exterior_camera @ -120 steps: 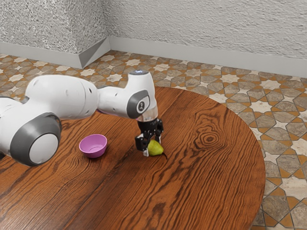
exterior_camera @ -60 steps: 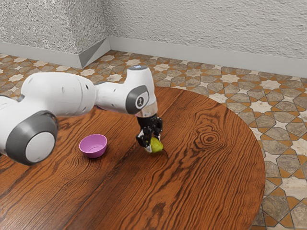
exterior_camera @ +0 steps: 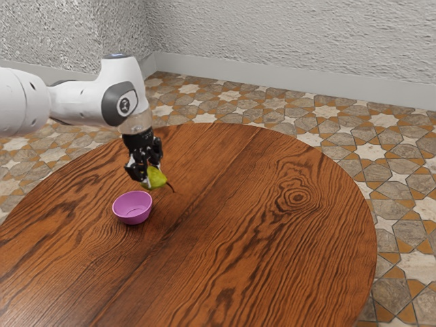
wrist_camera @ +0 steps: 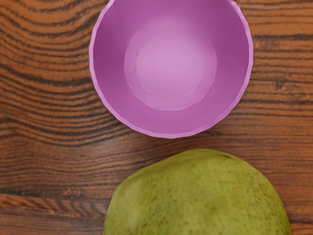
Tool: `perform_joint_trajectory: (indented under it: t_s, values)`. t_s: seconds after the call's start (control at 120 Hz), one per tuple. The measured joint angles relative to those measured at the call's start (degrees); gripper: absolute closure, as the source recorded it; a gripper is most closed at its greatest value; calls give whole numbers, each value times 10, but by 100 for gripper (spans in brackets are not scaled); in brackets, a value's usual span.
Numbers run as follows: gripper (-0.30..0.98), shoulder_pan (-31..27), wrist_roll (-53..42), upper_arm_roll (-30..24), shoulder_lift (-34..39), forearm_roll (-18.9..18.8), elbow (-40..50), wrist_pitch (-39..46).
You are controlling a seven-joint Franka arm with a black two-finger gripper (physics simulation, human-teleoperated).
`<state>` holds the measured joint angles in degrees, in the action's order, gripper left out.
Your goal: Place the pear in the bowl.
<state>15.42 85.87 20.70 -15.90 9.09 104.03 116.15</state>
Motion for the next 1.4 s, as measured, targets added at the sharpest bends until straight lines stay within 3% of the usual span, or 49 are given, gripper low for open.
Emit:
perform_joint_trajectory:
  t_s: [0.142,0.333,0.708,1.025,1.3,1.4]
  values:
    - [72,1,-1,33,41,-13,36,-21]
    - [70,-1,-7,53,40,-16,44,-30]
    - [71,-4,-21,63,3,17,52,-7]
    - [22,-4,-31,62,-2,28,53,15]
    - [7,-3,-38,61,8,27,53,18]
    - [4,-1,-71,36,104,-27,40,-45]
